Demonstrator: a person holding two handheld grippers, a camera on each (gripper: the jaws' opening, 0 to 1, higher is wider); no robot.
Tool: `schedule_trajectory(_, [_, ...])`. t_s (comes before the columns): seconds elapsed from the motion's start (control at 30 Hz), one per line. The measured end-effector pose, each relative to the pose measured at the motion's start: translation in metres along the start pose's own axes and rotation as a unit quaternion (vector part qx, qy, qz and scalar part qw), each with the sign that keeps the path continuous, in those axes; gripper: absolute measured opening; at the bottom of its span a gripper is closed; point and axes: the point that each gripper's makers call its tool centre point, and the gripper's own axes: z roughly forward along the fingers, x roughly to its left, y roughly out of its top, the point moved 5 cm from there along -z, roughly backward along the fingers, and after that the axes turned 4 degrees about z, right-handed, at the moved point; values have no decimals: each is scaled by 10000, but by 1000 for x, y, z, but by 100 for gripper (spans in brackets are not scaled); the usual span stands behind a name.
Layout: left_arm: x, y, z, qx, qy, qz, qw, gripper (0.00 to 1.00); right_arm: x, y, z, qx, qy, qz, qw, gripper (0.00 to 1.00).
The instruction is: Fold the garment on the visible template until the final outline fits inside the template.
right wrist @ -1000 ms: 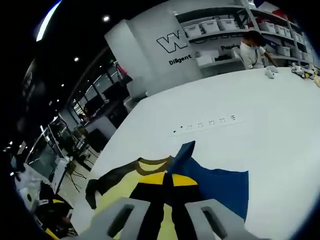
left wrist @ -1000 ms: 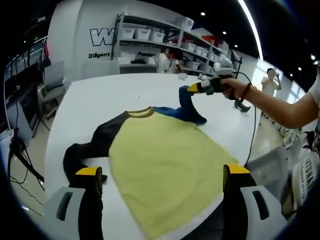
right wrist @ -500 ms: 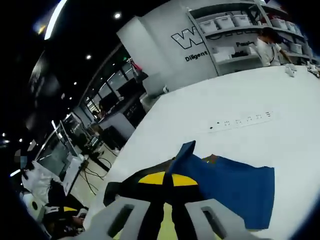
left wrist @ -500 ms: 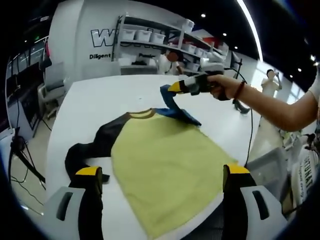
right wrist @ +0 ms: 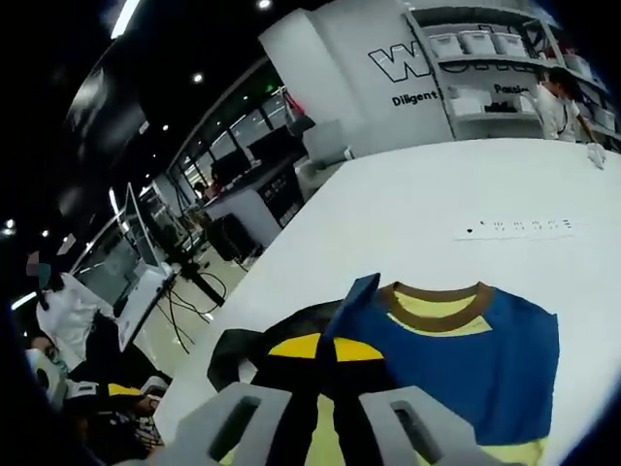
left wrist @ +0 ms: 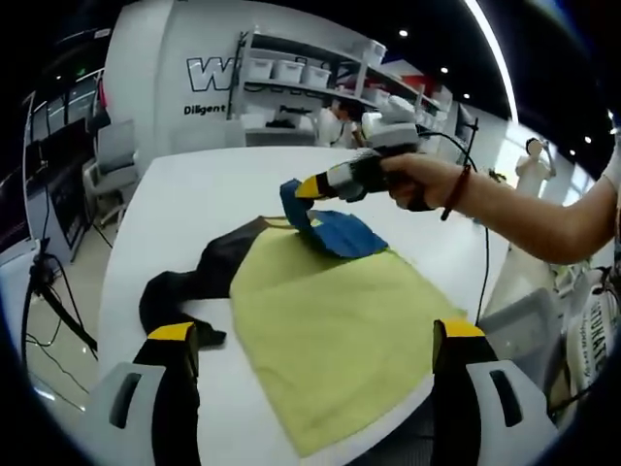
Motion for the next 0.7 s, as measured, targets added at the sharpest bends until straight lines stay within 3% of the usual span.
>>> schedule_trajectory(0.27, [5, -2, -4, -27, 67, -46, 10000, 99, -1, -35, 26, 512, -56, 6, 9987, 0])
schedule_trajectory(0.7, [9, -5, -7, -23, 135, -70, 9999, 99, 6, -56, 53, 863, 122, -183, 9960, 0])
